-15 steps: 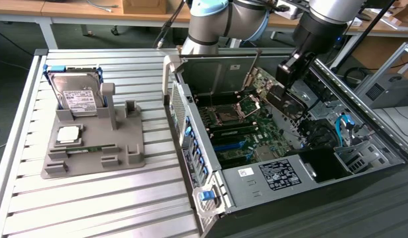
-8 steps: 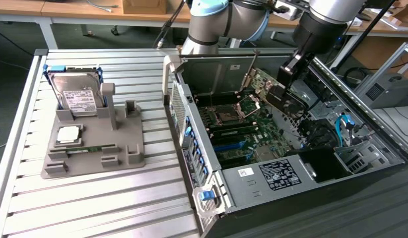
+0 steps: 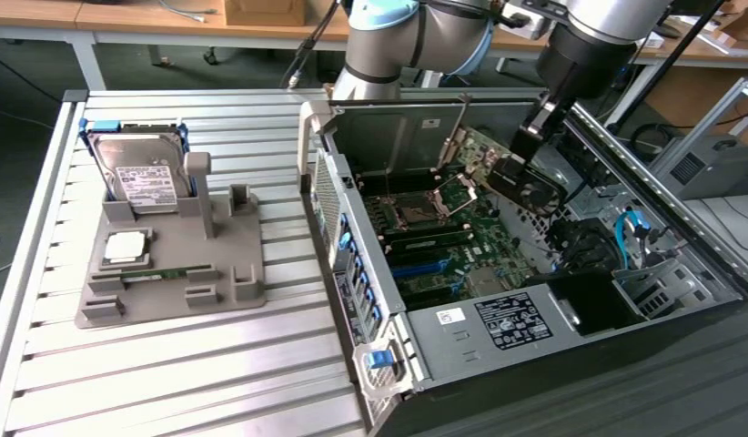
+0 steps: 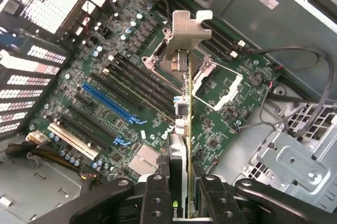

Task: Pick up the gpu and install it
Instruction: 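Insert the gpu into the slot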

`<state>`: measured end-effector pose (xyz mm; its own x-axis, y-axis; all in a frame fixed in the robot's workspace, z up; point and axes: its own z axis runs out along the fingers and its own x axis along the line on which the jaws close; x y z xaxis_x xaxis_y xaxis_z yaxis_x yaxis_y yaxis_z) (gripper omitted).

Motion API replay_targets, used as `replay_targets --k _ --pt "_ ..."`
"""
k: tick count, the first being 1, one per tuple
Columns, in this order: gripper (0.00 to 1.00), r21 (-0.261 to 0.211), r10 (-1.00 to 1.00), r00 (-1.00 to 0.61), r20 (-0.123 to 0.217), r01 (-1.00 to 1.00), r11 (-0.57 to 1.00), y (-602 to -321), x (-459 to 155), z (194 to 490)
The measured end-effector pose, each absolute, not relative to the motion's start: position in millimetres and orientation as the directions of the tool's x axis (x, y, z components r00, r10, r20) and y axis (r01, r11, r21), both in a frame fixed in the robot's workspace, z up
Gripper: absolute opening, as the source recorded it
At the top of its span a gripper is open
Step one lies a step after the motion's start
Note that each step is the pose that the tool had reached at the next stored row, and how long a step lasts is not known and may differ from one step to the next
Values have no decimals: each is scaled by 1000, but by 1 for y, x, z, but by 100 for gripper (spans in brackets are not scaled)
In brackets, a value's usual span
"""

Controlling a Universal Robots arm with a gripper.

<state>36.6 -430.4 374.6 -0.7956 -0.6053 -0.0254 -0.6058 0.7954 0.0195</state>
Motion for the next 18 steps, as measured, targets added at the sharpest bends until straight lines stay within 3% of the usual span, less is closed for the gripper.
replay_targets --k 18 --pt "27 19 -767 -642 -25 -767 641 -430 37 375"
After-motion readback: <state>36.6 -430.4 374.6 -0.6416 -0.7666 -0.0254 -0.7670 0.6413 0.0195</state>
